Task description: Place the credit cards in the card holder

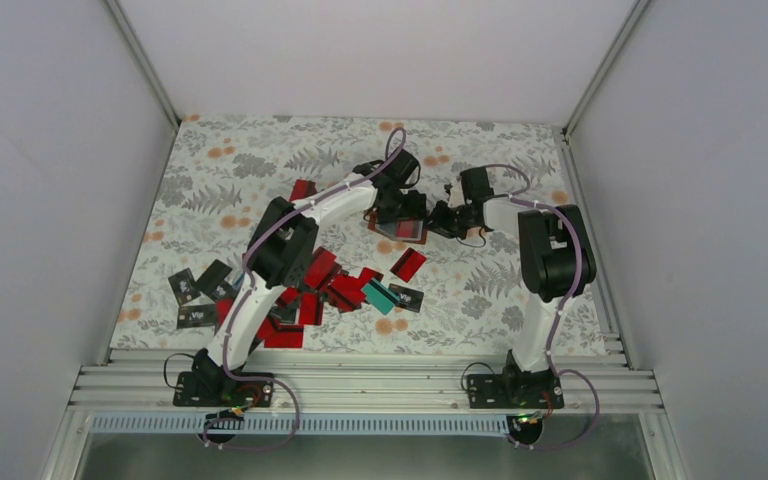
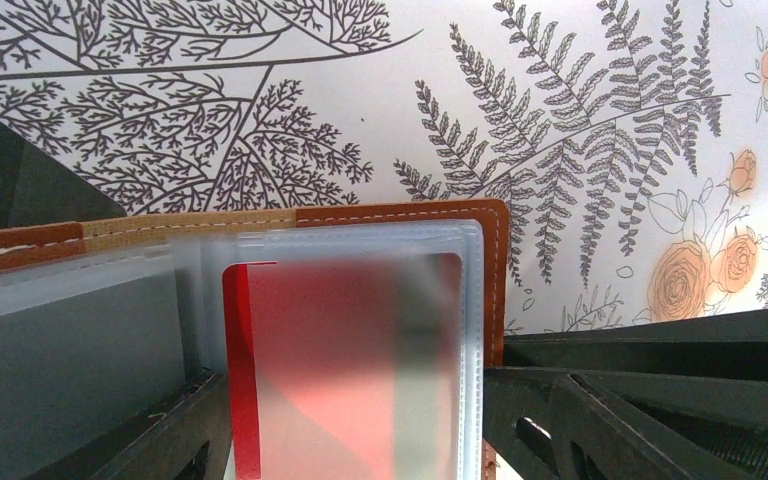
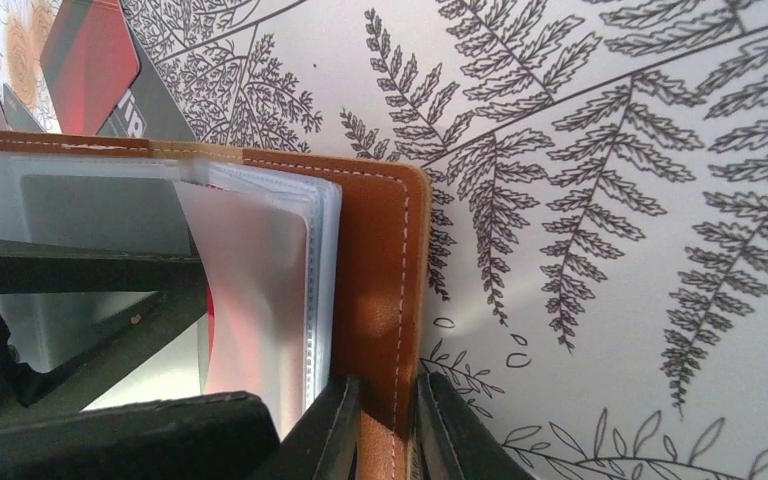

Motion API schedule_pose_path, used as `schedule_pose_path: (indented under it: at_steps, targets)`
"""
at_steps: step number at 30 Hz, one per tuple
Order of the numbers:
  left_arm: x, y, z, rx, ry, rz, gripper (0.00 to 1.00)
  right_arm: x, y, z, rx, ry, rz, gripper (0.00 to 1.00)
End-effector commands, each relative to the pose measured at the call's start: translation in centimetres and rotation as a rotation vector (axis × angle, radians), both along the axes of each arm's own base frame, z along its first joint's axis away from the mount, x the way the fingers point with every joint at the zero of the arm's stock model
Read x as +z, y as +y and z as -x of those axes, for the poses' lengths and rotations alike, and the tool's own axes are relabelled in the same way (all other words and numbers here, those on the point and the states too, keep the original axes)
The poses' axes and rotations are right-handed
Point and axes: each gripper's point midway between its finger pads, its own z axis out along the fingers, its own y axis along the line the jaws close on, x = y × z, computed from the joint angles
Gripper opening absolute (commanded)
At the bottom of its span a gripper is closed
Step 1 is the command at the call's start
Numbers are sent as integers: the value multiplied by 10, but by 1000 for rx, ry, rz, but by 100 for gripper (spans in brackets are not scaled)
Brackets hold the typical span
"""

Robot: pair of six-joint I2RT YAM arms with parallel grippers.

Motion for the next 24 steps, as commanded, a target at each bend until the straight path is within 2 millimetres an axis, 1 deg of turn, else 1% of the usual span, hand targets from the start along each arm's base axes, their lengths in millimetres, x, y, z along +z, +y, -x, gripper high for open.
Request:
schedule_pose_path:
  at_steps: [1, 6, 11, 18, 19, 20, 22, 24]
  targets:
    - [22, -35, 27, -72, 56, 128, 79, -17, 5, 12, 24, 32, 9, 18]
    - [24, -27, 28, -67, 43, 102, 80, -9, -1, 10, 15, 15, 23, 19]
    - [44, -20, 24, -62, -11, 95, 83, 4, -12, 7, -8, -14, 46, 19]
    - [65, -13, 18, -67, -70, 72, 91, 31, -14, 6, -5, -63, 53, 20]
    - [69, -12, 17, -69, -84, 69, 94, 38, -15, 6, -6, -77, 54, 21]
    - [73, -10, 16, -69, -97, 66, 94, 41, -15, 6, -5, -82, 54, 21]
    - [83, -7, 15, -71, -128, 58, 92, 50, -13, 8, 1, -94, 43, 21]
    - [88, -1, 14, -67, -151, 35, 92, 56, -10, 10, 13, -98, 18, 22]
